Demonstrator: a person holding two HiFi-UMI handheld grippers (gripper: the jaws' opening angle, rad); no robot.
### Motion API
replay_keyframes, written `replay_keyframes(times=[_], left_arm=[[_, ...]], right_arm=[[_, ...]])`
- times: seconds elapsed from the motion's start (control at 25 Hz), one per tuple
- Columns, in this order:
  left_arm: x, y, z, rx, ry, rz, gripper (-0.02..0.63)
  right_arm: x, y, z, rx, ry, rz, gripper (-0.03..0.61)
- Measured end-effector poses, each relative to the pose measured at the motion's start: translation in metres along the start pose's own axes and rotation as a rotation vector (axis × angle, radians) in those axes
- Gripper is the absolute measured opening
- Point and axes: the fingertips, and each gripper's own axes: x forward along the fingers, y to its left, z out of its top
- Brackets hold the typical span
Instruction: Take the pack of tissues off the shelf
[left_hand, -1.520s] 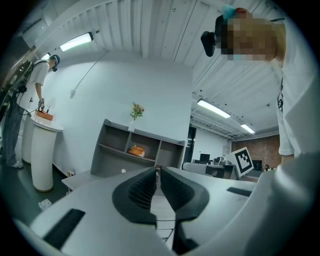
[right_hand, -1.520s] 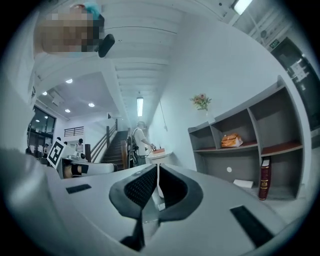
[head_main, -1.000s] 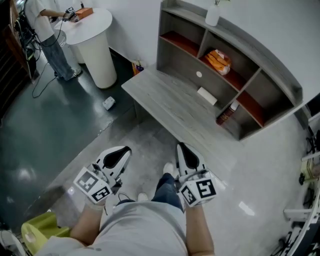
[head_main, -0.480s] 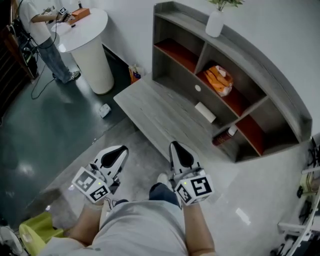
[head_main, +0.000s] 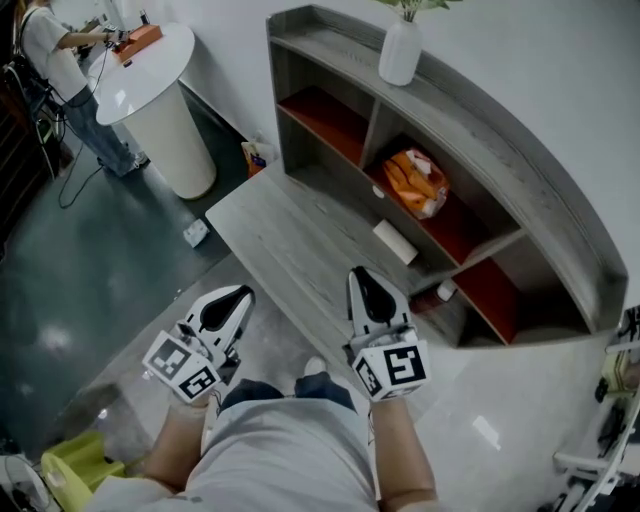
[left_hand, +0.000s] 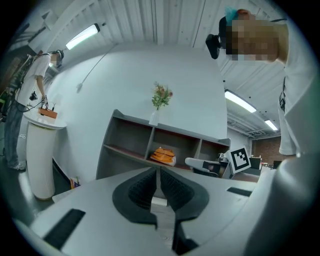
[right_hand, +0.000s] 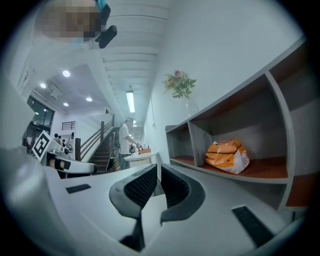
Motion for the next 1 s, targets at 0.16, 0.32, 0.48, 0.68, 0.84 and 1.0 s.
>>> replay_keyframes(times=[0.16,0.32,0.48,0.68,0.84,1.0], left_arm=[[0.029,0.0,-0.003,-0.003,0.015,-0.002,0.02],[0.047,0.004,-0.004,-0.003,0.044,-0.009,0.02],[0.056,0.01,-0.001,0.004,0.059,-0.03,0.02],[0.063,0.029,0.003,0.012,0.07,-0.041,0.02],[0.065,0.045,0.012,0.02,0.055,-0.042,0.019],[0.065,0.056,0.019,0.034,0.053,-0.033,0.02]], right_arm=[[0.005,-0.048,0.009,-0.037,-0.026,-0.096,0.023],[0.009,-0.095,0.013,-0.062,-0.026,-0.201,0.023],[0.013,-0.133,0.015,-0.079,-0.016,-0.318,0.025],[0.02,-0.176,0.012,-0.097,0.012,-0.462,0.025],[0.028,-0.201,0.006,-0.086,0.037,-0.527,0.08],[0.04,-0.216,0.001,-0.077,0.062,-0.557,0.091]])
